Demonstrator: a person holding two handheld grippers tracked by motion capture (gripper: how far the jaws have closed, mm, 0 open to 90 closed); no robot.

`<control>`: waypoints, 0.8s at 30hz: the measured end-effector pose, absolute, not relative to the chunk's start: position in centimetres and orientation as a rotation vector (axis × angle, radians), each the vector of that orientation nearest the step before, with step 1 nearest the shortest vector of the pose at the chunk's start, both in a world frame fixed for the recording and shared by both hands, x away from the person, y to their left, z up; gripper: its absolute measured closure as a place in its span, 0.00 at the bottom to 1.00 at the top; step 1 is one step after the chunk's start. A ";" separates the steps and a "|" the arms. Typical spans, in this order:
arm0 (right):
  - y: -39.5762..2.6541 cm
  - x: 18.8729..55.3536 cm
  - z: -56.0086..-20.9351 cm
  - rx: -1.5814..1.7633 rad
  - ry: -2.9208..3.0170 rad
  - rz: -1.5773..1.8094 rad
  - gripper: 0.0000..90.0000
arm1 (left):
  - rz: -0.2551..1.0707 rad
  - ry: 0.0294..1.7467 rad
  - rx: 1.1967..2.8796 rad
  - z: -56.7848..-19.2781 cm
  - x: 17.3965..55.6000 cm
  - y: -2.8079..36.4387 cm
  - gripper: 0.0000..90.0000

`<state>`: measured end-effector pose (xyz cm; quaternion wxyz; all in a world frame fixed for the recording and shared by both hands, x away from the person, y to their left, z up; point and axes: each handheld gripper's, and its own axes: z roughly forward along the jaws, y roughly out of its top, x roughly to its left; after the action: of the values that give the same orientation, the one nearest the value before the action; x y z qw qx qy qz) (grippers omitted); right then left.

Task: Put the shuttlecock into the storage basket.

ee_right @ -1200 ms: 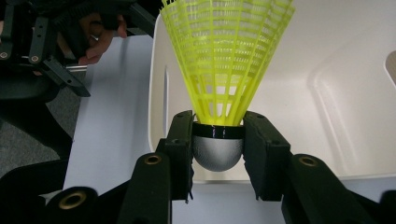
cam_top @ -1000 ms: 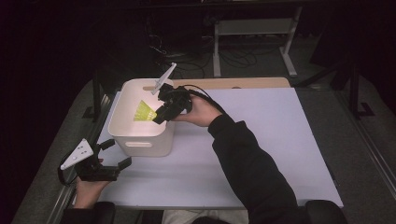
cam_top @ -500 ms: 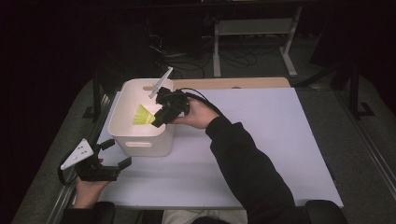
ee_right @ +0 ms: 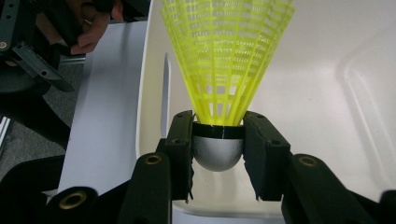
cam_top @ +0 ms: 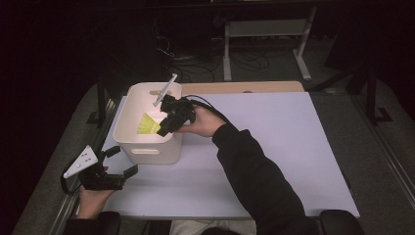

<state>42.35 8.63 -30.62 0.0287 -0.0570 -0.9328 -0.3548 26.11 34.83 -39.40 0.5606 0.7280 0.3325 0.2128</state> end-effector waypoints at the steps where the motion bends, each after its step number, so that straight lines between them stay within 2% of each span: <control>1: 8.7 42.3 -30.6 -0.178 -2.875 -1.096 0.70 | 0.502 0.783 1.715 -39.4 26.1 34.8 0.00; 8: 8.5 42.4 -30.4 -0.212 -2.873 -1.128 0.55 | 0.500 0.783 1.719 -39.4 26.1 34.8 0.00; 19: 7.5 42.6 -30.3 -0.298 -2.909 -1.139 0.24 | 0.501 0.786 1.721 -39.4 26.1 34.8 0.00; 24: 6.9 42.5 -30.1 -0.321 -2.913 -1.175 0.16 | 0.501 0.787 1.721 -39.4 26.1 34.8 0.00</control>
<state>42.53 6.86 -30.07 -0.0078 -0.1016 -0.9226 -0.3720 26.09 34.80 -39.44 0.5582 0.7295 0.3335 0.2122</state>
